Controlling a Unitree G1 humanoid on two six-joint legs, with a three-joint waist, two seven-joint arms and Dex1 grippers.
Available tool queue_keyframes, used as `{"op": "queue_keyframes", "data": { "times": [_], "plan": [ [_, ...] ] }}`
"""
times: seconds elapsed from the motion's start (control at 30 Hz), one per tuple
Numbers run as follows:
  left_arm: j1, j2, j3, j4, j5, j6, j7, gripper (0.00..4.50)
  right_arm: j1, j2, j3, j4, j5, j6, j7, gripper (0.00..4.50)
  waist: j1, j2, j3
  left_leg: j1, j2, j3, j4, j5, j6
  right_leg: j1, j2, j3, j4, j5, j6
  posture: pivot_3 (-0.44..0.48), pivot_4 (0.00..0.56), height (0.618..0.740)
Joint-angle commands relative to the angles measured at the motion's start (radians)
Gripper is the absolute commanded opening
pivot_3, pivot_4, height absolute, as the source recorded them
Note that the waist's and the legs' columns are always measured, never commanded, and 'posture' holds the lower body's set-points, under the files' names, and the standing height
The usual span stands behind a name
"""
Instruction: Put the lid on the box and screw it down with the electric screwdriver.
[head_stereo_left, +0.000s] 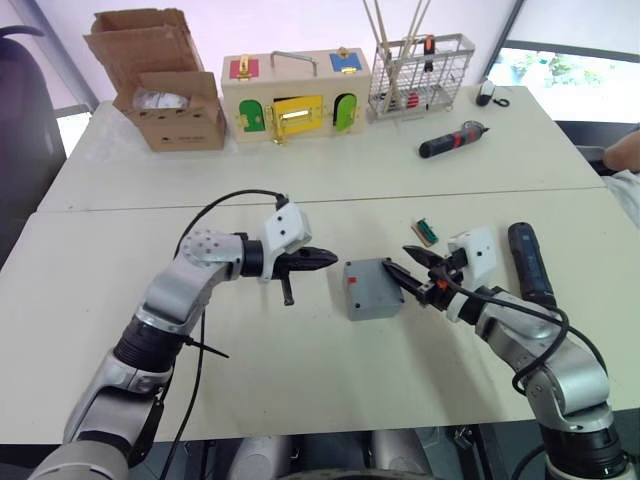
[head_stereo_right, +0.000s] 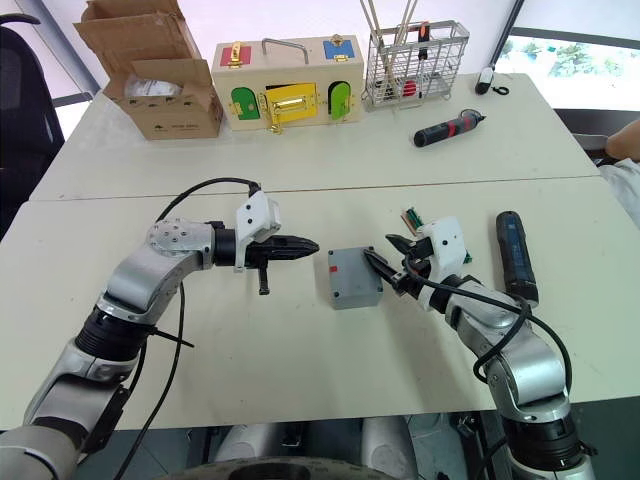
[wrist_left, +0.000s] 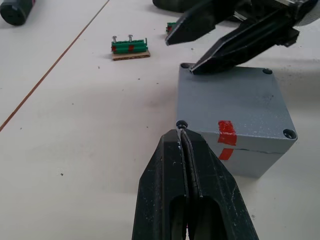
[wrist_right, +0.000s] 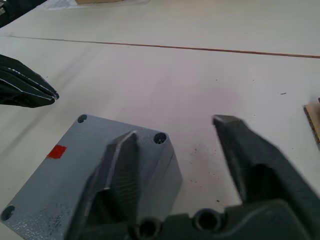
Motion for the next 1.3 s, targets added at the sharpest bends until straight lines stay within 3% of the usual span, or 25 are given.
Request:
{"op": "queue_keyframes", "data": {
  "times": [0.03, 0.1, 0.27, 0.4, 0.53, 0.63, 0.73, 0.9, 1.07, 1.3],
  "plan": [
    [-0.017, 0.0, 0.003, -0.017, -0.009, -0.002, -0.011, 0.0, -0.017, 0.012, -0.053, -0.033, 0.035, -0.008, -0.003, 4.06, 0.0, 0.0, 0.0, 0.0, 0.0, 0.0, 0.0, 0.0, 0.0, 0.0, 0.0, 0.0, 0.0, 0.0, 0.0, 0.0, 0.15, 0.737],
    [-0.012, 0.002, 0.005, -0.012, -0.019, 0.012, -0.02, 0.0, -0.022, 0.024, -0.101, -0.05, 0.08, 0.006, -0.007, 4.49, 0.001, 0.0, 0.0, 0.0, 0.0, 0.0, 0.0, 0.0, 0.0, 0.0, 0.0, 0.0, 0.0, 0.0, 0.0, 0.0, 0.15, 0.737],
    [0.002, 0.012, -0.003, 0.001, -0.011, 0.01, -0.043, 0.0, -0.006, -0.017, -0.252, -0.081, 0.224, 0.075, 0.019, 4.49, 0.0, 0.0, 0.0, 0.0, 0.0, 0.0, 0.0, 0.0, 0.0, 0.0, 0.0, 0.0, 0.0, 0.0, 0.0, 0.0, 0.15, 0.737],
    [-0.057, -0.036, 0.054, 0.036, -0.069, 0.031, -0.037, 0.0, -0.087, -0.146, -0.442, 0.005, 0.316, 0.202, -0.007, 4.49, 0.002, 0.0, 0.0, 0.0, 0.0, 0.0, 0.001, 0.0, 0.0, 0.001, 0.0, 0.0, 0.0, 0.0, 0.0, 0.0, 0.15, 0.737],
    [-0.124, -0.099, 0.054, 0.084, -0.099, 0.025, -0.054, 0.0, -0.209, -0.323, -0.487, 0.131, 0.336, 0.363, -0.028, 4.49, 0.001, 0.0, 0.0, 0.0, 0.0, 0.0, 0.002, 0.0, 0.0, 0.002, 0.0, 0.0, 0.0, 0.0, 0.0, 0.0, 0.15, 0.737],
    [-0.163, -0.146, 0.001, 0.096, -0.089, -0.014, -0.091, 0.0, -0.302, -0.52, -0.439, 0.246, 0.295, 0.418, 0.036, 4.49, 0.002, 0.003, 0.0, -0.001, 0.0, 0.002, 0.002, 0.0, 0.0, 0.001, -0.001, 0.0, 0.0, 0.0, 0.0, 0.0, 0.15, 0.737],
    [-0.159, -0.161, -0.035, 0.036, -0.103, -0.005, -0.127, 0.0, -0.394, -0.685, -0.363, 0.341, 0.344, 0.597, 0.114, 4.49, -0.002, 0.003, 0.0, -0.001, 0.0, 0.003, 0.0, -0.001, 0.002, 0.0, -0.001, 0.0, -0.003, 0.0, 0.0, 0.0, 0.15, 0.737],
    [-0.121, -0.156, -0.11, -0.037, -0.077, -0.045, -0.161, 0.0, -0.387, -0.981, -0.144, 0.472, 0.42, 0.802, 0.399, 4.49, 0.0, 0.003, 0.0, -0.001, 0.002, 0.004, -0.006, -0.001, 0.002, -0.002, -0.002, 0.0, -0.005, 0.0, 0.0, 0.0, 0.15, 0.737],
    [-0.091, -0.163, -0.153, -0.118, -0.061, -0.045, -0.129, 0.0, -0.463, -0.991, 0.062, 0.61, 0.38, 0.838, 0.524, 4.49, 0.0, 0.003, 0.0, -0.001, 0.002, 0.006, -0.004, -0.001, 0.002, -0.002, -0.002, 0.001, -0.006, 0.0, 0.0, 0.0, 0.15, 0.737],
    [-0.06, -0.16, -0.16, -0.218, -0.057, 0.004, -0.054, 0.0, -0.625, -0.895, 0.295, 0.788, 0.223, 0.804, 0.583, 4.49, 0.0, 0.003, 0.0, -0.001, 0.002, 0.006, -0.004, -0.001, 0.001, -0.003, -0.002, 0.002, -0.005, 0.0, 0.0, 0.0, 0.15, 0.737]
  ]
}}
